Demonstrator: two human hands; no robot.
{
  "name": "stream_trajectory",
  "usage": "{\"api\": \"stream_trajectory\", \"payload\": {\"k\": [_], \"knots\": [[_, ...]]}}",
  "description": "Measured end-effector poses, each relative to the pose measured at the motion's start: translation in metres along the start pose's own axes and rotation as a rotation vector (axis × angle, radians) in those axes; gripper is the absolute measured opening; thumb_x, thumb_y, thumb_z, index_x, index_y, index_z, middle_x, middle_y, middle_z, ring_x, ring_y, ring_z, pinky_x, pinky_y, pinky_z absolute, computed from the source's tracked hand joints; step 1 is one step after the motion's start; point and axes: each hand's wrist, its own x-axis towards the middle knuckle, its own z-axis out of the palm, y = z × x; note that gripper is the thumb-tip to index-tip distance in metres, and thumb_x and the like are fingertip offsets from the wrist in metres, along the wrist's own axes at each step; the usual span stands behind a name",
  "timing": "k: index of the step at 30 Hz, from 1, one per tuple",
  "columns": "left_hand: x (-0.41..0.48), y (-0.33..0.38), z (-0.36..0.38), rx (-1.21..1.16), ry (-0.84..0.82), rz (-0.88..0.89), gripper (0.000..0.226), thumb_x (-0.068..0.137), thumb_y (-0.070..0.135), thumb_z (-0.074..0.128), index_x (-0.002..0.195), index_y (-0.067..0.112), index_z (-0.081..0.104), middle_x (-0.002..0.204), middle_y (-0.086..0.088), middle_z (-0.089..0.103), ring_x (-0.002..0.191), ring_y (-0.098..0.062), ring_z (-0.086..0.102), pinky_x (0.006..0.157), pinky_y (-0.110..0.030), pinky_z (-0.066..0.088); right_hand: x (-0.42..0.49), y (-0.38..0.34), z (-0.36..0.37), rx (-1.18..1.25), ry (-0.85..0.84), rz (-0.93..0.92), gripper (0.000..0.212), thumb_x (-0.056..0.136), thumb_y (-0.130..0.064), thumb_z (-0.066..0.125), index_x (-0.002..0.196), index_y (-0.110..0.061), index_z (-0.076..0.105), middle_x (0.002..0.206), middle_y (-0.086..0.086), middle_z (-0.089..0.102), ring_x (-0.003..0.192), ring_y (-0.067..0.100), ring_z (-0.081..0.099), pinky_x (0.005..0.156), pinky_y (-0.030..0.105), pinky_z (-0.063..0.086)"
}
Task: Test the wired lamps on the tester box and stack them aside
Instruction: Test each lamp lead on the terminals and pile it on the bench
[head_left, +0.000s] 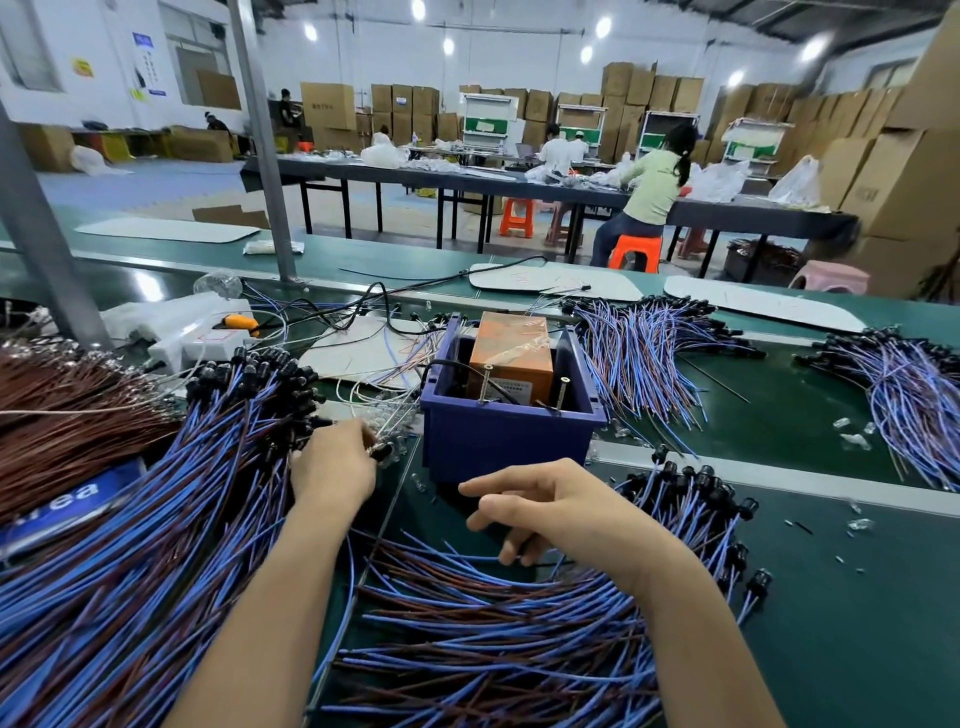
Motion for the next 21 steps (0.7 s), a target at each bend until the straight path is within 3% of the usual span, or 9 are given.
{"api": "stream_trajectory", "payload": {"k": [6, 9, 11, 15, 17, 19, 21], "knots": [[0.003, -0.001, -0.004, 0.129, -0.057, -0.042, 0.021, 0.090, 0.023, 0.056, 0.109, 0.019, 0.065, 0.116, -0.007, 0.063, 0.116, -0.029, 0.051, 0.099, -0.041, 0.034, 0.000, -0.001, 0.000, 0.008, 0.002, 0.000, 0.025, 0.096, -0.024, 0.056, 0.118, -0.025, 0.067, 0.099, -0.004, 0.074, 0.066, 0.008, 0.065, 0.065, 0.018, 0.052], [0.004, 0.000, -0.021, -0.031, 0.008, -0.086, 0.014, 0.089, 0.024, 0.057, 0.101, 0.023, 0.065, 0.109, -0.008, 0.064, 0.110, -0.030, 0.054, 0.097, -0.041, 0.034, 0.000, -0.001, 0.000, 0.020, 0.012, -0.017, 0.024, 0.096, -0.023, 0.056, 0.117, -0.025, 0.067, 0.098, -0.003, 0.074, 0.066, 0.009, 0.064, 0.066, 0.019, 0.053], [0.005, -0.001, -0.037, -0.163, 0.090, -0.089, 0.012, 0.089, 0.023, 0.059, 0.100, 0.024, 0.065, 0.107, -0.009, 0.066, 0.104, -0.029, 0.057, 0.093, -0.038, 0.042, -0.001, -0.002, 0.000, 0.030, 0.029, -0.037, 0.024, 0.096, -0.022, 0.056, 0.116, -0.024, 0.068, 0.099, -0.002, 0.074, 0.067, 0.010, 0.064, 0.069, 0.021, 0.054], [-0.003, 0.006, -0.076, -0.532, 0.239, 0.032, 0.010, 0.087, 0.014, 0.067, 0.085, 0.024, 0.064, 0.089, -0.008, 0.071, 0.078, -0.024, 0.067, 0.079, -0.035, 0.054, -0.001, -0.004, 0.001, 0.070, 0.095, -0.115, 0.023, 0.096, -0.018, 0.055, 0.111, -0.027, 0.071, 0.093, 0.000, 0.074, 0.074, 0.013, 0.066, 0.072, 0.025, 0.054], [-0.015, 0.017, -0.091, -0.757, 0.191, 0.157, 0.015, 0.086, 0.012, 0.069, 0.080, 0.025, 0.063, 0.079, -0.001, 0.072, 0.067, -0.018, 0.069, 0.074, -0.034, 0.057, -0.001, -0.006, 0.002, 0.134, 0.118, -0.183, 0.025, 0.096, -0.017, 0.055, 0.111, -0.028, 0.071, 0.091, -0.001, 0.072, 0.077, 0.015, 0.067, 0.073, 0.025, 0.054], [-0.034, 0.034, -0.099, -0.843, 0.041, 0.307, 0.014, 0.084, 0.013, 0.070, 0.081, 0.025, 0.064, 0.072, 0.004, 0.073, 0.058, -0.008, 0.067, 0.061, -0.019, 0.054, -0.001, -0.010, 0.003, 0.210, 0.119, -0.270, 0.025, 0.095, -0.021, 0.055, 0.114, -0.028, 0.070, 0.112, -0.009, 0.068, 0.080, 0.016, 0.067, 0.074, 0.026, 0.054], [-0.051, 0.054, -0.096, -0.923, -0.142, 0.407, 0.012, 0.082, 0.010, 0.071, 0.081, 0.018, 0.062, 0.069, 0.002, 0.073, 0.053, -0.005, 0.063, 0.056, -0.014, 0.051, -0.001, -0.013, 0.005, 0.267, 0.117, -0.357, 0.026, 0.092, -0.029, 0.057, 0.115, -0.027, 0.070, 0.128, -0.013, 0.062, 0.082, 0.018, 0.068, 0.074, 0.027, 0.054]]}}
